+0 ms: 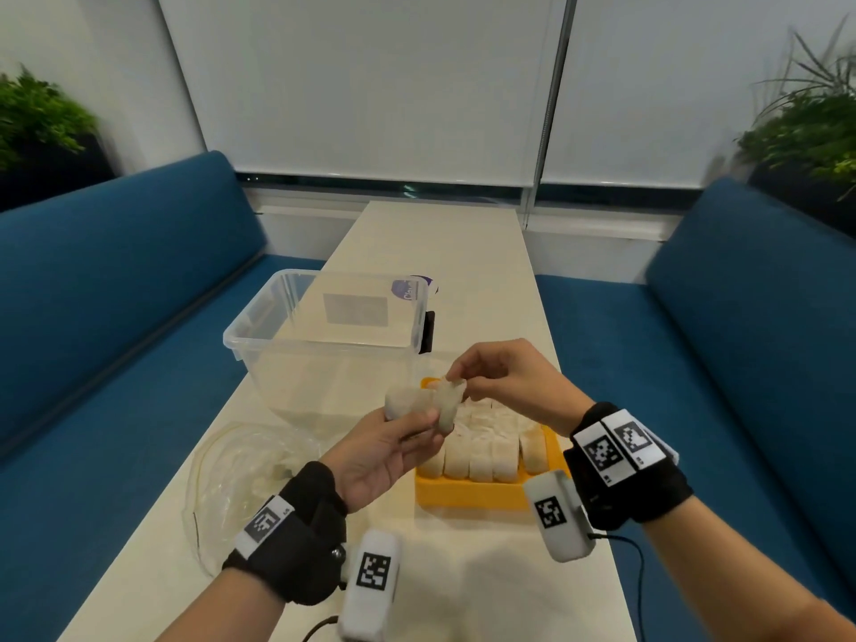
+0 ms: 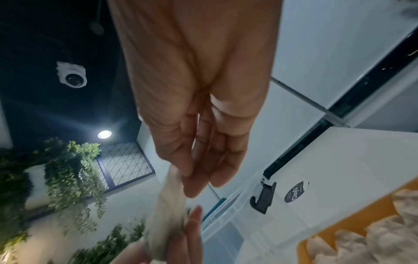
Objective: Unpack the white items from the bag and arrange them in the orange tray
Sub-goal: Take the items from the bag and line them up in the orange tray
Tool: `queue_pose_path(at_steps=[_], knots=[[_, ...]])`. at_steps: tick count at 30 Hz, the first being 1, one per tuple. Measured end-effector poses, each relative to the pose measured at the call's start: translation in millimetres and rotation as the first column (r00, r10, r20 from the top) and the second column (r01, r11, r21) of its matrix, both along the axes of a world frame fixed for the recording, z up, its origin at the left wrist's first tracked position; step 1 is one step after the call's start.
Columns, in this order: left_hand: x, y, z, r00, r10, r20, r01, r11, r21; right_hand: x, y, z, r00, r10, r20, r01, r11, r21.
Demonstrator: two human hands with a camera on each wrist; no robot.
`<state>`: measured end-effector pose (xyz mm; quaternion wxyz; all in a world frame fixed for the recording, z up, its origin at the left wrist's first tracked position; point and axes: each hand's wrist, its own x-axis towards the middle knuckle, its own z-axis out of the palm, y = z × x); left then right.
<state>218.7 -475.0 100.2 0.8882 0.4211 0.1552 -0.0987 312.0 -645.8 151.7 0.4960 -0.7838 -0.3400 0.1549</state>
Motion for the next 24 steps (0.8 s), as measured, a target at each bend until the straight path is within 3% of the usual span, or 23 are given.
queue_pose_path(at_steps=[4, 7, 14, 19, 24], knots=[[3.9, 1.7, 1.7, 0.989, 0.064, 0.137, -0.099, 0.957, 0.271, 0.5, -4.2, 5.9, 0.997, -0.066, -0.043, 0.066, 0.998, 0.008], [6.3, 1.0, 0.5, 0.973, 0.080, 0.214, -0.167, 0.889, 0.427, 0.2, -2.9, 5.8, 0.994, -0.072, 0.088, 0.079, 0.993, -0.089], [11.8, -2.3, -0.6, 0.987, 0.038, 0.158, -0.078, 0.965, 0.252, 3.9, -7.4, 9.7, 0.964, -0.083, 0.252, 0.131, 0.976, -0.177], [14.6, -9.4, -1.4, 0.990, -0.003, 0.141, -0.037, 0.958, 0.285, 4.2, -13.1, 13.3, 0.960, -0.061, 0.274, 0.132, 0.960, -0.248], [17.3, -16.4, -1.0, 0.989, -0.069, 0.131, 0.015, 0.928, 0.373, 5.9, -16.2, 11.4, 0.959, -0.090, 0.268, 0.151, 0.965, -0.215]])
